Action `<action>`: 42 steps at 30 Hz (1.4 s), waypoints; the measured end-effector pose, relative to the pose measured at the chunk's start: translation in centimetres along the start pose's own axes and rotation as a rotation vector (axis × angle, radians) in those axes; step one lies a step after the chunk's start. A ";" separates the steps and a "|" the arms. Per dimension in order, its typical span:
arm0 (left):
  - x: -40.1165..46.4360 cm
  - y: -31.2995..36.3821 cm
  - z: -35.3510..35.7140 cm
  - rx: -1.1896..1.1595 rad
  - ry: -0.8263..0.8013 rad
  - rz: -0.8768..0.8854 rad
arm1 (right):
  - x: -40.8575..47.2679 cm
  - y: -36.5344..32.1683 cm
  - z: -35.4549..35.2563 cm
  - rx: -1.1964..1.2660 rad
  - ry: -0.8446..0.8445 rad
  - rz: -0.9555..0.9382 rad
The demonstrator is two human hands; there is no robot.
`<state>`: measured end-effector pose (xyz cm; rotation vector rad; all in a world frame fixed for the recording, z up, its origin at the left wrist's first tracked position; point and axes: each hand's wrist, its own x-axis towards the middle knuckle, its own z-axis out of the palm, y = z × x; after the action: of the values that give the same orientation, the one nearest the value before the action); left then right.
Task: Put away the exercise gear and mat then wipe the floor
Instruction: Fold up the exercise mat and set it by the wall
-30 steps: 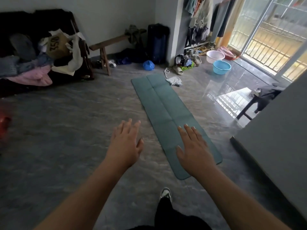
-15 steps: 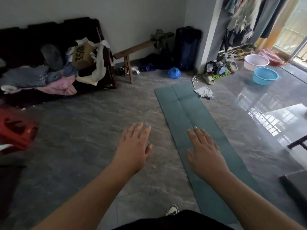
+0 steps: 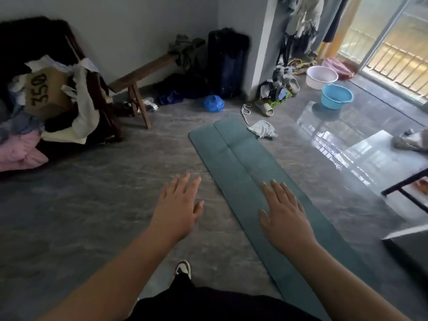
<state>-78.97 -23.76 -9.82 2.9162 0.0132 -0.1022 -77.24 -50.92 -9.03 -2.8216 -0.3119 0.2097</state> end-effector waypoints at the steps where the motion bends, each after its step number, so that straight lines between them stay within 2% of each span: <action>1: 2.6 -1.2 -0.3 0.006 -0.025 0.034 | 1.3 -0.6 0.3 0.018 0.006 0.055; 5: 11.5 -2.5 -1.1 0.018 -0.106 0.244 | 4.6 -2.3 1.2 0.094 0.026 0.263; 11: 22.7 0.5 1.3 0.033 -0.200 0.487 | 7.7 -0.2 2.3 0.109 0.123 0.511; 16: 30.8 4.0 5.6 0.066 -0.252 0.592 | 13.0 4.7 4.6 0.138 0.135 0.610; 23: 40.3 7.6 13.5 0.098 -0.300 0.698 | 20.5 11.7 10.7 0.157 0.058 0.687; 27: 45.3 8.0 22.0 0.173 -0.365 0.785 | 23.9 16.1 17.5 0.204 0.001 0.770; 30: 48.7 7.4 30.8 0.234 -0.434 0.843 | 26.4 19.2 24.7 0.249 -0.040 0.812; 36: 54.0 3.9 52.9 0.304 -0.525 1.009 | 30.7 25.5 45.1 0.217 -0.072 0.857; 42: 57.1 0.0 72.4 0.390 -0.527 1.239 | 34.4 31.4 64.8 0.135 -0.117 0.784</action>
<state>-26.96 -39.78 -84.24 2.5468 -1.9631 -0.6747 -49.37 -54.58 -83.71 -2.6480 0.7714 0.5305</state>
